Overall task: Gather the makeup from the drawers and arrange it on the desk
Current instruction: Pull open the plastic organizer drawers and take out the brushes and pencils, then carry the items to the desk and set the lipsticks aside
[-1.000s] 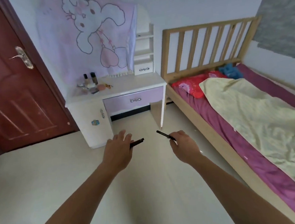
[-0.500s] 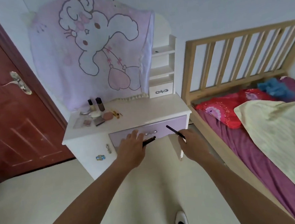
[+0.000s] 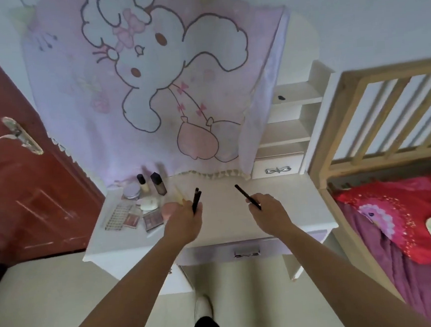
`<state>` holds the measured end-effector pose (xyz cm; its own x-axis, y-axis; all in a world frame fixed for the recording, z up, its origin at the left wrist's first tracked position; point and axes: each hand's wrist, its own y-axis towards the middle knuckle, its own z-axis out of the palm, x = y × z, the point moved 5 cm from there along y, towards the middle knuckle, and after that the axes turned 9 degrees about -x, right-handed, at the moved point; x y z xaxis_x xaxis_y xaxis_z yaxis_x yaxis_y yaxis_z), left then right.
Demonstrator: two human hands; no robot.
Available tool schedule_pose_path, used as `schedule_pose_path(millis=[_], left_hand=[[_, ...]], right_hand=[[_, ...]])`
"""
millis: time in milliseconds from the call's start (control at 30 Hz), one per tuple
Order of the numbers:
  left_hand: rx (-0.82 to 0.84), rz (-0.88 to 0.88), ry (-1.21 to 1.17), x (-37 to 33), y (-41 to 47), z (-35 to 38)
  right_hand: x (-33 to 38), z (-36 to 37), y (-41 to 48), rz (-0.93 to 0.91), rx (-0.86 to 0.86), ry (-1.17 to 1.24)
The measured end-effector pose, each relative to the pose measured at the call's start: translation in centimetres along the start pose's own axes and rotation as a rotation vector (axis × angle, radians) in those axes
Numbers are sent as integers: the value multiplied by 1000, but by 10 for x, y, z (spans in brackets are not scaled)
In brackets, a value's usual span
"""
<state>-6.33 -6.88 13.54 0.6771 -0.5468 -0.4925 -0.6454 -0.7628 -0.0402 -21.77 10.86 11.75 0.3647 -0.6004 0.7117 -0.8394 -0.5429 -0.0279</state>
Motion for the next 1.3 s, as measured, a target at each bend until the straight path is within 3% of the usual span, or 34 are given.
schedule_pose_path(millis=[300, 433, 667, 867, 1033, 1167, 1300], left_hand=[[326, -313, -181, 51, 199, 85], [431, -340, -166, 73, 258, 126], [481, -359, -73, 111, 300, 170], [507, -387, -114, 126, 299, 158], [424, -78, 89, 113, 305, 130], [317, 248, 179, 72, 297, 98], [79, 626, 177, -1, 272, 64]], right_hand=[[-6, 109, 152, 308, 97, 76], [-13, 156, 200, 468, 131, 121], [-15, 246, 237, 637, 271, 96], [-13, 255, 234, 704, 273, 80], [-7, 218, 227, 588, 222, -37], [0, 161, 206, 483, 49, -142], [1, 81, 159, 397, -154, -304]])
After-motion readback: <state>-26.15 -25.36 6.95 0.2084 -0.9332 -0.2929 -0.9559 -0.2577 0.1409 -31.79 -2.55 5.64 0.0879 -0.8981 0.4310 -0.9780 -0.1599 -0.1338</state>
